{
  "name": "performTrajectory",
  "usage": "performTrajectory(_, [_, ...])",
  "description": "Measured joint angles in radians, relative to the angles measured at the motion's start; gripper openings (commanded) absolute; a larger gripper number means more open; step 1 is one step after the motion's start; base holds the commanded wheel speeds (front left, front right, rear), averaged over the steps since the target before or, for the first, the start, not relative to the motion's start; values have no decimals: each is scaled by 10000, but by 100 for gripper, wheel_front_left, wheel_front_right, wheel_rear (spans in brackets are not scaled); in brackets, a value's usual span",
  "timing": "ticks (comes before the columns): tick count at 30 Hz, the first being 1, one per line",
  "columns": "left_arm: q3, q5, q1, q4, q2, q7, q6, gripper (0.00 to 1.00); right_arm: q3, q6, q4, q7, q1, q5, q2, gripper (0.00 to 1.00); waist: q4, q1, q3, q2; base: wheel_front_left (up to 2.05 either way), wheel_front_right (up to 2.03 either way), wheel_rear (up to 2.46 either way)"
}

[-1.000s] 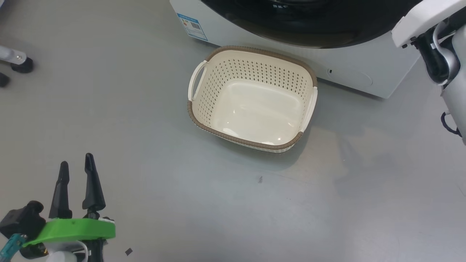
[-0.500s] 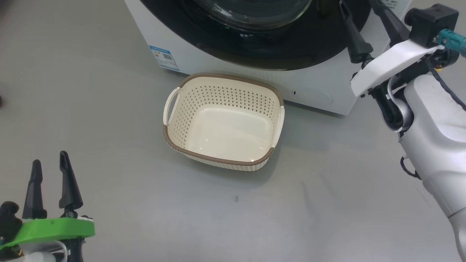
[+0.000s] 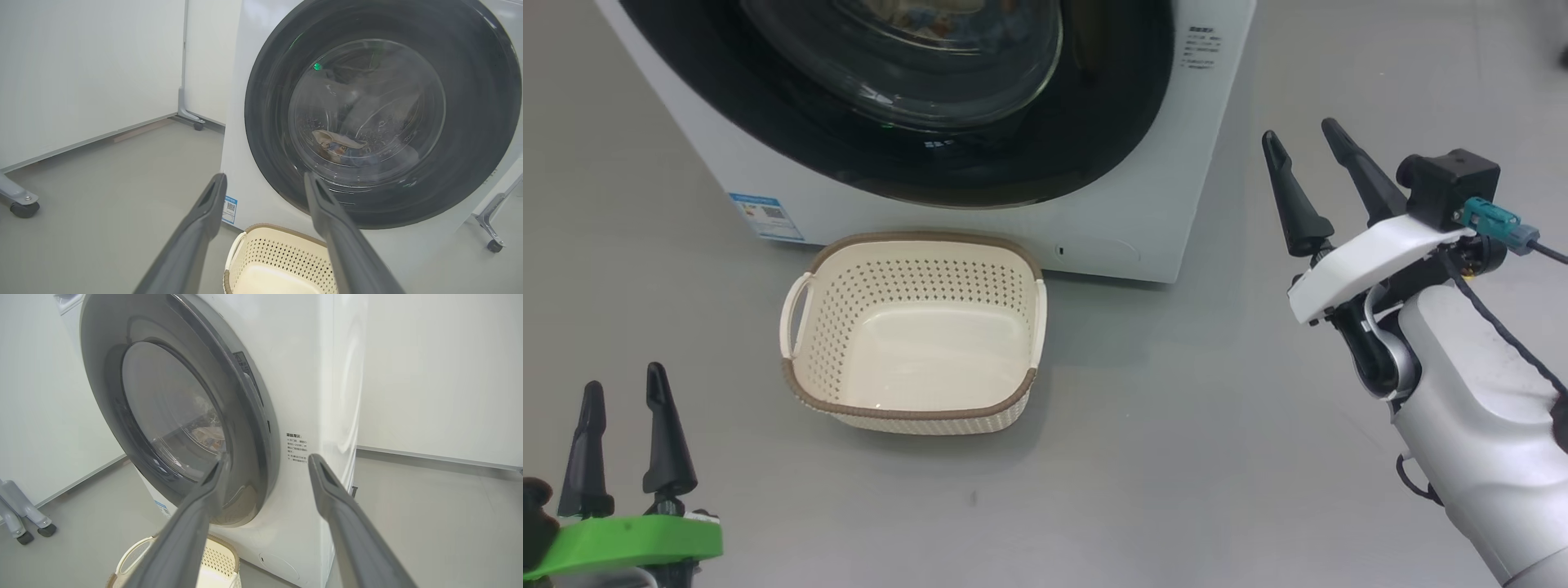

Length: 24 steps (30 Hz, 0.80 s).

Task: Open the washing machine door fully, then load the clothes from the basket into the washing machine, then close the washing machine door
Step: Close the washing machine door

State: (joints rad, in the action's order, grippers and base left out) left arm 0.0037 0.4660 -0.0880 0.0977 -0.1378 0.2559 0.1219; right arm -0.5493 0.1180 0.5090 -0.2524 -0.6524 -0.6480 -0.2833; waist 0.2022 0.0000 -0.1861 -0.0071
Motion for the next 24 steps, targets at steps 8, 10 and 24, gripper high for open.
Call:
performTrajectory(8, [35,2,259,-90,-98,0,0,100,435,0,-261,2,920,165,6,100,-941,0,396,0,0,0,0])
performTrajectory(10, [13,4,358,-125,-174,0,0,100,594,2,-362,2,1147,165,15,100,-1183,-1,500,0,0,0,0])
performTrajectory(24, [-188,4,537,-347,-510,0,0,100,1643,0,-1197,2,2605,522,115,100,-2364,-1,908,0,0,0,0])
